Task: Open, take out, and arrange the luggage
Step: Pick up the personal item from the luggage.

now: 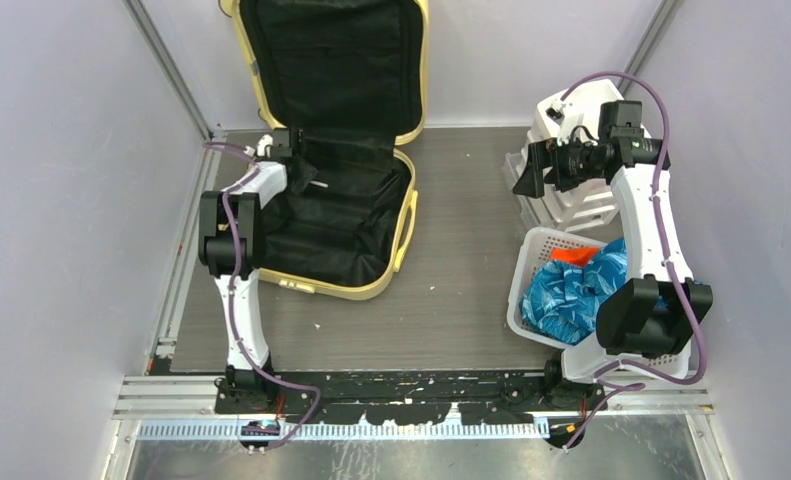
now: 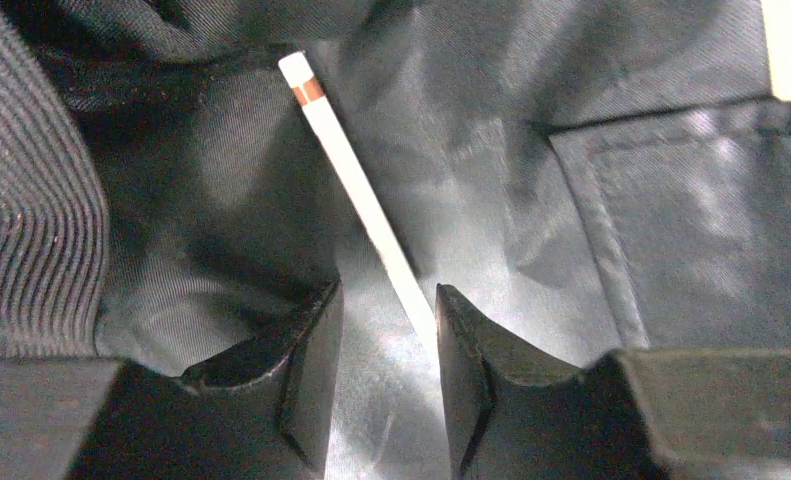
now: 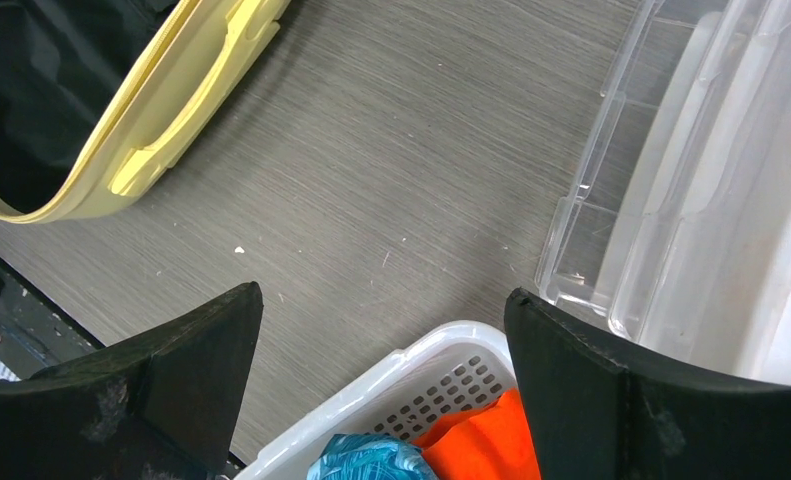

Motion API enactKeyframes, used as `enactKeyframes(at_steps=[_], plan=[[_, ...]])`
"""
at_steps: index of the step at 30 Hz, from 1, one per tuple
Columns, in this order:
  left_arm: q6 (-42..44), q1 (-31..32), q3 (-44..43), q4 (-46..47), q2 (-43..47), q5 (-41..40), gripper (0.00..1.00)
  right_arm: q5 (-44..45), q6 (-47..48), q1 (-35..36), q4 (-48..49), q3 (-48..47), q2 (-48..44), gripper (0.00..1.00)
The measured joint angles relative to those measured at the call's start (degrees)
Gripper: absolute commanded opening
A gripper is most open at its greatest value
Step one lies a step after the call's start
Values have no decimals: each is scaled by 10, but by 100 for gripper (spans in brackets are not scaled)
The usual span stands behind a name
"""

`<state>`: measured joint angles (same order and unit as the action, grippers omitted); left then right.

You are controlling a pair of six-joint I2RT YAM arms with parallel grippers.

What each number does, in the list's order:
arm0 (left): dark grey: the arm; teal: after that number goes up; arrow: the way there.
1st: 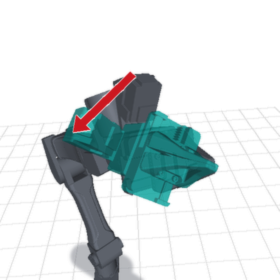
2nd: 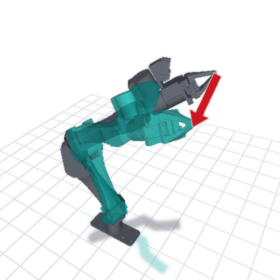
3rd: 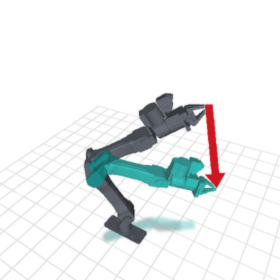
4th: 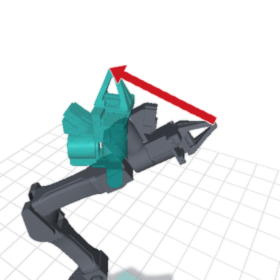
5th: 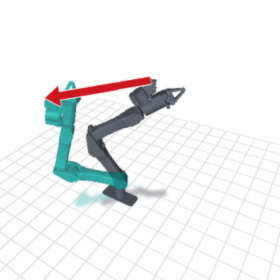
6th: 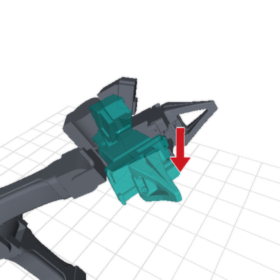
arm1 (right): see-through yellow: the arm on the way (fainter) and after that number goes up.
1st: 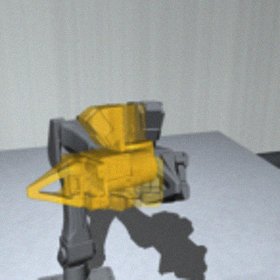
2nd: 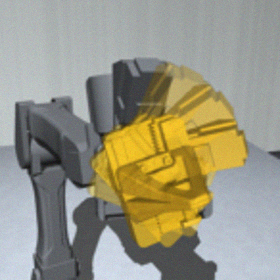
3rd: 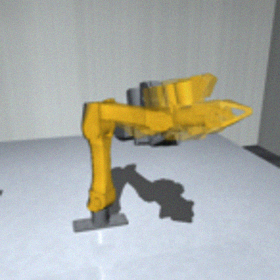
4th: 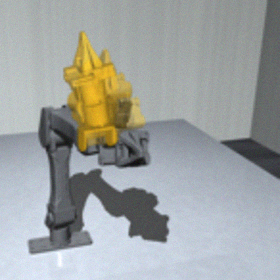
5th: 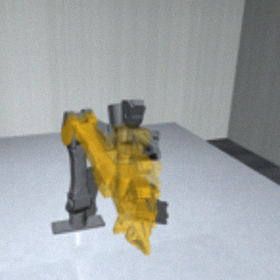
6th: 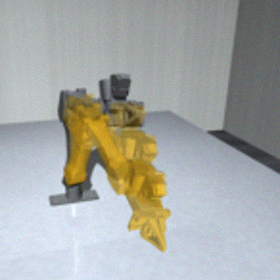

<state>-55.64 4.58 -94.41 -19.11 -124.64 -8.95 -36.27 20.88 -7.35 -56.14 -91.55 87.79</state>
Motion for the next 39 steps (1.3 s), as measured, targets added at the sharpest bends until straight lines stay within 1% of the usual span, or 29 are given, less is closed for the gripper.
enactKeyframes(at_steps=[6, 8, 10, 11, 16, 22, 25, 28, 30, 33, 35, 37, 39], plan=[[-31, -11, -3, 30, -23, 14, 39, -1, 0, 0, 0, 0, 7, 95], [-41, -14, -7, 32, -27, 18, 35, -1, 0, 0, 0, 0, 7, 95], [-48, -16, -14, 35, -33, 21, 21, -1, 0, 0, 1, 1, 7, 94], [-52, -17, -16, 38, -36, 21, 17, -1, 0, 0, 1, 2, 7, 94], [-55, -17, -17, 47, -39, 23, 1, -1, 0, -2, 2, 2, 7, 94], [-52, -19, 2, 59, -24, 48, 0, -1, 0, -3, 2, 2, 7, 94], [-50, -23, 36, 67, 6, 92, 0, -8, 2, -3, 2, 2, 7, 94], [-43, -29, 85, 94, 54, 143, 0, -37, 14, -3, -7, 2, 7, 94], [-38, -32, 129, 132, 96, 189, 0, -66, 23, -3, -17, 2, 7, 94], [-42, -33, 202, 230, 158, 280, 0, -119, 32, -1, -25, 7, 7, 94], [-72, -32, 249, 330, 182, 340, 0, -155, 35, 5, -26, 17, 6, 94], [-123, -24, 288, 453, 188, 393, 0, -186, 37, 17, -28, 29, 6, 94], [-192, -3, 311, 596, 175, 429, 0, -219, 27, 44, -26, 45, 6, 93]])
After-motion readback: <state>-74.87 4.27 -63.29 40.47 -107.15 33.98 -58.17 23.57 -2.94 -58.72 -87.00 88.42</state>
